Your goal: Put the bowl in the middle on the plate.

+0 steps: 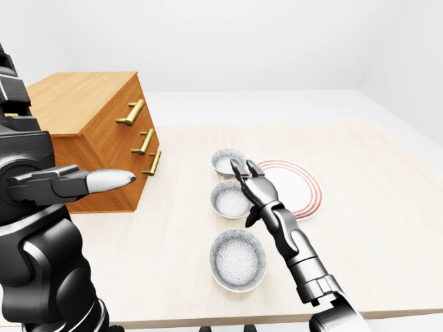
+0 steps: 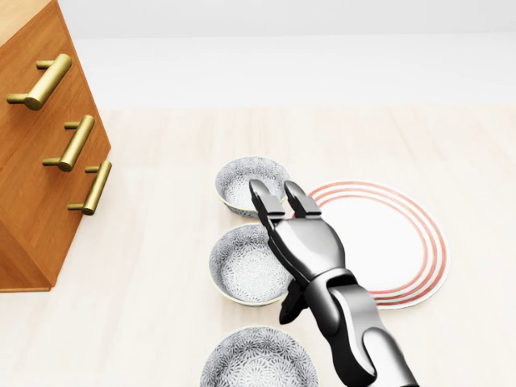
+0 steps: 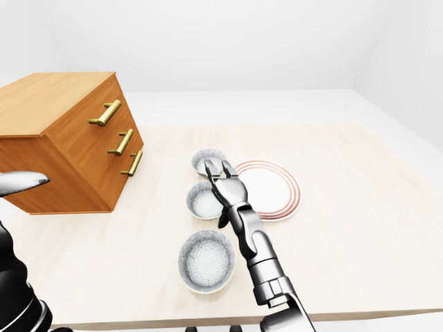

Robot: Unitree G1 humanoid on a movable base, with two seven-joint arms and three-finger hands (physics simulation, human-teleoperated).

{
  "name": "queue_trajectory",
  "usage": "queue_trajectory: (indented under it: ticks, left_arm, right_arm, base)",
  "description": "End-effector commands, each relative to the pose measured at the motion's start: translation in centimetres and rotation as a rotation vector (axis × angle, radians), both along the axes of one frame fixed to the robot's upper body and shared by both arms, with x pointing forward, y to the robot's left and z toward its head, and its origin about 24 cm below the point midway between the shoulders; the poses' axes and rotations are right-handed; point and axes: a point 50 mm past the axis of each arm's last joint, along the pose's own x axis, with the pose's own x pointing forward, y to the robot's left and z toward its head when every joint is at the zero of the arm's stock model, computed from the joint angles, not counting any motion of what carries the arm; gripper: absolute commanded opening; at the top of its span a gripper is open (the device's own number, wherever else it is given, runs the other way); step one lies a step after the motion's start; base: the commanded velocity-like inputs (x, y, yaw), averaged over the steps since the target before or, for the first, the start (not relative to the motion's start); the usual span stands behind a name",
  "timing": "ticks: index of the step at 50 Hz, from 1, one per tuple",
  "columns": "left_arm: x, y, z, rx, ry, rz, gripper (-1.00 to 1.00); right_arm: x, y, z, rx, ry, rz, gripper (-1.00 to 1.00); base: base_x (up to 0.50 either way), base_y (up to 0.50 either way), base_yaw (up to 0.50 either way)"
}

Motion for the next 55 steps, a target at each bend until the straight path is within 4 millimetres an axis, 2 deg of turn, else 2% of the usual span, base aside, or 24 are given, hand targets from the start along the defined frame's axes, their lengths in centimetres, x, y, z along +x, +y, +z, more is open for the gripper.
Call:
queue_trajectory:
  ticks: [1,55]
  left_arm:
    - [-0.1,0.0,0.0,-0.001,-0.003,-0.001,1.00]
    - [-0.1,0.1,0.1,-0.009,-0.005,-0.003,1.00]
  right_arm:
    - [0.0,0.0,-0.7,-0.004,0.011,-0.009,1.00]
    - [0.5,1.1,-1.8,-0.073,0.003,0.008,1.00]
  base:
    - [0.00,0.00,0.00]
    - [0.00,0.00,0.00]
